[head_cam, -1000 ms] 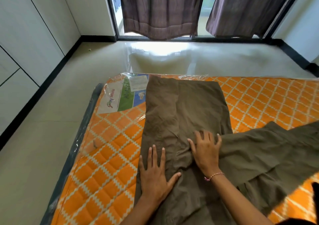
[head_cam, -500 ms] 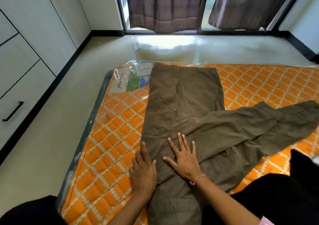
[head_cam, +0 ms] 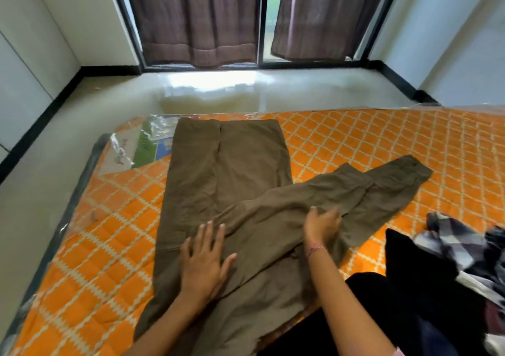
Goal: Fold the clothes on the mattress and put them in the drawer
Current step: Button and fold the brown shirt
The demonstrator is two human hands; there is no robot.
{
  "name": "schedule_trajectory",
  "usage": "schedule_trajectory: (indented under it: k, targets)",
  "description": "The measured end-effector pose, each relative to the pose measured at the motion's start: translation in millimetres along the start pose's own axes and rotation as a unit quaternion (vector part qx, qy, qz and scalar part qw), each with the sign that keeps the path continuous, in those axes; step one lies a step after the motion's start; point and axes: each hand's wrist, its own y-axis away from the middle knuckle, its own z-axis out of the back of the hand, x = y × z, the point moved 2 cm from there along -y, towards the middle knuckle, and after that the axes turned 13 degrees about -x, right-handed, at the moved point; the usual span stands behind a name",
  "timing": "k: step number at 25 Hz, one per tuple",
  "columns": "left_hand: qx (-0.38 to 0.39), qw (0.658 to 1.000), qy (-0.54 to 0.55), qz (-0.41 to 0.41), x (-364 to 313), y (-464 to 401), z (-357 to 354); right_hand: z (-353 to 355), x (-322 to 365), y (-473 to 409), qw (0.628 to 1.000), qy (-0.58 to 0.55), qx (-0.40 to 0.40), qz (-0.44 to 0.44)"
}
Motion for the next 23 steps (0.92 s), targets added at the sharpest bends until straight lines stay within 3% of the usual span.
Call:
schedule_trajectory:
  k: [2,4,7,11,15,17,19,20,21,23]
  targets:
    - [0.052,0.997,0.003,-0.062,-35,-33,-20,2,-6,-40,0.982,-0.047,-0.006,-0.180]
    - [0.111,0.990,-0.003,-0.083,-47,-48,-46,-3,-10,-61,0.929,-0.180,0.068,-0.315]
    - [0.116,0.990,-0.009,-0.084,-41,-45,-66,-9,-9,-70,0.847,-0.270,0.162,-0.429]
    - [0.078,0.992,-0.006,-0.103,-40,-44,-70,-20,-4,-67,0.823,-0.332,0.235,-0.397]
    - [0.047,0.992,0.016,-0.115,-44,-42,-67,-28,20,-63,0.819,-0.425,0.247,-0.297]
    - [0.051,0.987,0.090,-0.119,-41,-48,-59,-32,39,-55,0.804,-0.463,0.271,-0.256]
    - [0.028,0.968,0.236,-0.074,-41,-67,-46,-40,63,-38,0.809,-0.449,0.326,-0.196]
    - [-0.013,0.943,0.331,-0.015,-39,-82,-39,-50,77,-24,0.813,-0.428,0.358,-0.167]
    - [-0.048,0.893,0.441,0.075,-41,-102,-29,-58,88,-12,0.824,-0.400,0.379,-0.134]
    - [-0.025,0.719,0.648,0.250,-34,-150,-13,-81,113,14,0.881,-0.299,0.366,-0.019]
